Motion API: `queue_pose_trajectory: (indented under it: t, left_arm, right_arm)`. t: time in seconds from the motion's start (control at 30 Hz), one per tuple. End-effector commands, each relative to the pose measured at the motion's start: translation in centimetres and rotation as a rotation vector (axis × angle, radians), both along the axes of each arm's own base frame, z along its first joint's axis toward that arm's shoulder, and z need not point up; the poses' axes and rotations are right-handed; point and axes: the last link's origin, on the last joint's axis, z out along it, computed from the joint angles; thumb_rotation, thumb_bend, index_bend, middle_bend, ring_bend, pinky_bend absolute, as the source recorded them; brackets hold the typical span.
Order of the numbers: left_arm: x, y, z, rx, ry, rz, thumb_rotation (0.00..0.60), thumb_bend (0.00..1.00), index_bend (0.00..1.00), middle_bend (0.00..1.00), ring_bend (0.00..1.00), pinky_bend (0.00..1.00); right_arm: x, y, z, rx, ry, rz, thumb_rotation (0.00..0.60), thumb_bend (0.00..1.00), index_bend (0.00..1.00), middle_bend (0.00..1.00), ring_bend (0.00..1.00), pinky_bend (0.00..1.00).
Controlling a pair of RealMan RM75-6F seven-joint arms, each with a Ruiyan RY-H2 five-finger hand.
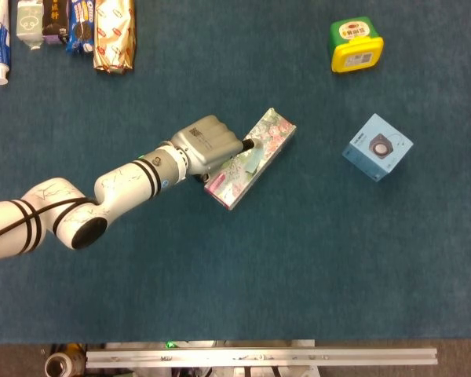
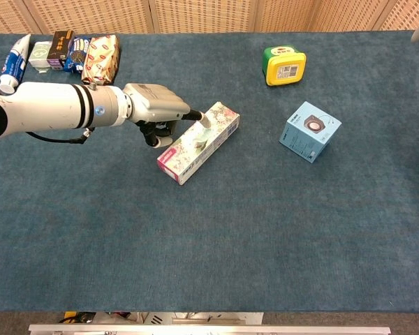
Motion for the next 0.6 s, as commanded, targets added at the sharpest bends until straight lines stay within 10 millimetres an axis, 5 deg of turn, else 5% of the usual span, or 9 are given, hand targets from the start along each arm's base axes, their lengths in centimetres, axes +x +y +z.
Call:
queue_pose_trajectory:
  t: [0.03, 0.6]
  left_arm:
    - [-0.15, 0.06, -0.12, 0.002, 0.008, -0.001, 0.6, 0.8, 0.09, 0.98, 1.0, 0.94]
    - [0.2, -0.18, -0.17, -0.003, -0.001, 0.014, 0.6, 0.8, 0.09, 0.98, 1.0, 0.94]
  right_arm:
    - [0.01, 0.04, 0.05, 0.0, -0.001, 0.0, 0.6, 0.7, 0.42, 0.92, 1.0, 1.0]
    - [-0.36, 0.35, 0.4, 0.003, -0.025, -0.004, 0.6, 0.7, 0.42, 0.92, 1.0, 1.0]
